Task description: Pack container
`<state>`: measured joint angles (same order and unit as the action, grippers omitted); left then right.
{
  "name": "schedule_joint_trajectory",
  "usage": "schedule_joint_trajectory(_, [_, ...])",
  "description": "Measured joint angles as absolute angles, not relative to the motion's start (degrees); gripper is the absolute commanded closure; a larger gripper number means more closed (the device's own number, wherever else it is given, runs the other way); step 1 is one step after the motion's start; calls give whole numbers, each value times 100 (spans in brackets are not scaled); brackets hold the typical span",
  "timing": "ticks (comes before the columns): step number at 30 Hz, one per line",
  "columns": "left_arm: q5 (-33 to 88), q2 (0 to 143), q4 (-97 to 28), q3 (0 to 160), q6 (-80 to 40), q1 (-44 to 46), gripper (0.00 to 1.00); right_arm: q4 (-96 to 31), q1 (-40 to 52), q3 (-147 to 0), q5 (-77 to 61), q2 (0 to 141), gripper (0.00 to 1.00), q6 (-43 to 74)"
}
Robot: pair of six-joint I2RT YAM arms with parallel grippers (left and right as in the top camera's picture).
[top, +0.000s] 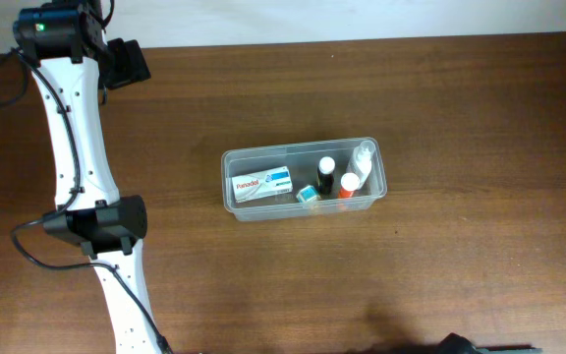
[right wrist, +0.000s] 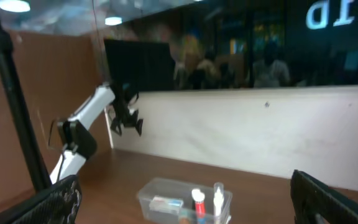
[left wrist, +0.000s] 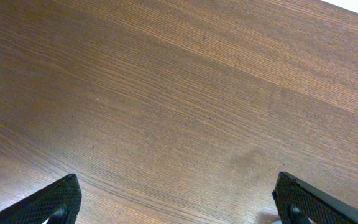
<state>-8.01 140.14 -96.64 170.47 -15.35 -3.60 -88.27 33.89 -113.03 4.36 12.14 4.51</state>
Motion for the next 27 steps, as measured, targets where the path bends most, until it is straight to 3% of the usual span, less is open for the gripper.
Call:
schedule_joint_trajectory(11, [-801,14014,-9664,17047,-1535,-360,1,-9282,3389,-11310,1000,423,2,451])
schedule_joint_trajectory(27, [-801,14014,-9664,17047,-1535,-360,1,-9695,3389,-11299,1796,379,2,451])
